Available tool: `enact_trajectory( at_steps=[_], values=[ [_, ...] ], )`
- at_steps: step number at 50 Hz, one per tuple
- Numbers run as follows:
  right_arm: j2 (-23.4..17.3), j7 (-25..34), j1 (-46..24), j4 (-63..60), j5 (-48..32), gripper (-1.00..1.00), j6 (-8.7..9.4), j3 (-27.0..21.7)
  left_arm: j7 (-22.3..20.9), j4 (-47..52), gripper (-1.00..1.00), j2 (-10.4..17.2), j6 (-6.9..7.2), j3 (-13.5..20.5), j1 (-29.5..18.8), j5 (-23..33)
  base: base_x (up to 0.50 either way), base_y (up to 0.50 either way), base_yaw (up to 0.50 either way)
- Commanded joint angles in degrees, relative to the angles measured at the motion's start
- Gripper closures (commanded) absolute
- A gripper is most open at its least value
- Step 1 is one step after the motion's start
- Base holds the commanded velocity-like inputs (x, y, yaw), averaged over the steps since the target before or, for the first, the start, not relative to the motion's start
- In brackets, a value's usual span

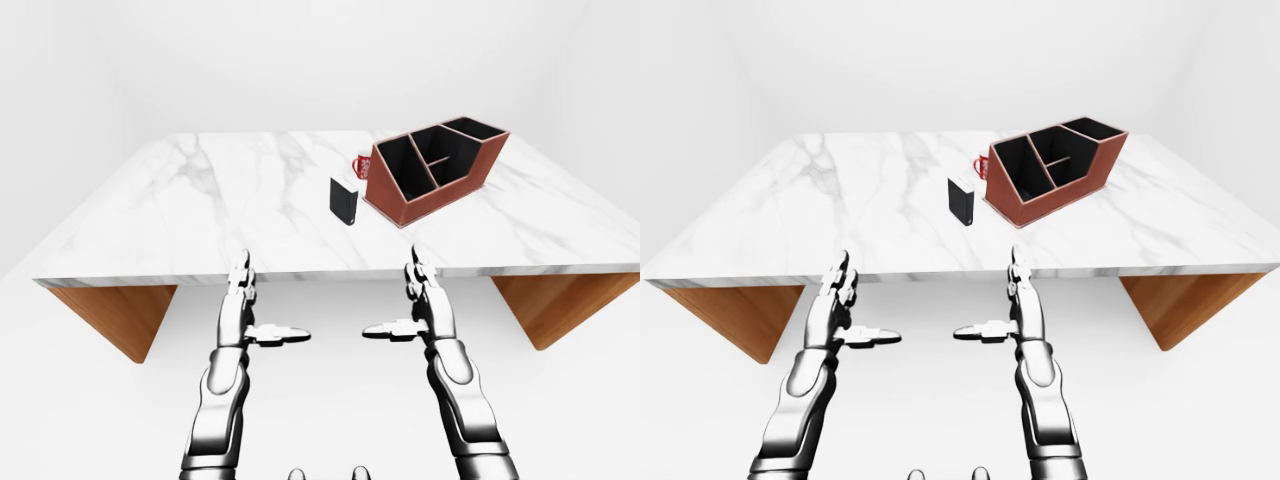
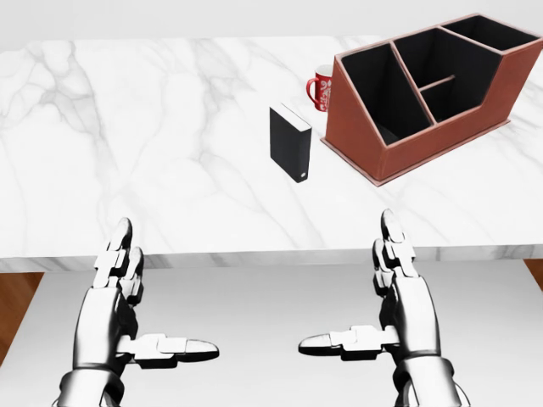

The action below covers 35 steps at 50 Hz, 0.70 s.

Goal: Pick up the book and place it in the left compartment of the caddy.

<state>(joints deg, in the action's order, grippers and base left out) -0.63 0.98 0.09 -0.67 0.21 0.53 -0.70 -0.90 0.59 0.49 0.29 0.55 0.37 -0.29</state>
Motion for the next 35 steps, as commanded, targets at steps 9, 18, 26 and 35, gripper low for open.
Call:
enact_trajectory(
  at_steps=[9, 18, 26, 35],
  values=[
    [-0.2, 2.8, -2.4, -9.8, -1.4, -1.0, 4.47, 0.6, -3.3, 8.1, -1.0, 0.9, 4.63, 0.9, 0.5, 1.6, 0.0, 0.0, 0.0],
    [-0.6, 2.9, -5.6, -13.8, -1.5, -1.0, 4.47, 0.1, -2.8, 12.1, -1.0, 1.6, 4.71, 2.5, -3.9, 1.2, 0.0, 0.0, 0.0],
    [0.1, 4.3, -3.0, -15.5, -1.0, -1.0, 4.47, 1.7, -3.1, 13.4, -1.0, 2.1, 4.71, 3.9, -3.9, 0.9, 0.28, 0.0, 0.0],
    [0.2, 4.2, -3.1, -14.5, -1.0, -1.0, 4.47, 1.7, -3.4, 13.3, -1.0, 2.2, 4.71, 4.0, -3.8, 0.2, 0.49, 0.0, 0.0]
  ],
)
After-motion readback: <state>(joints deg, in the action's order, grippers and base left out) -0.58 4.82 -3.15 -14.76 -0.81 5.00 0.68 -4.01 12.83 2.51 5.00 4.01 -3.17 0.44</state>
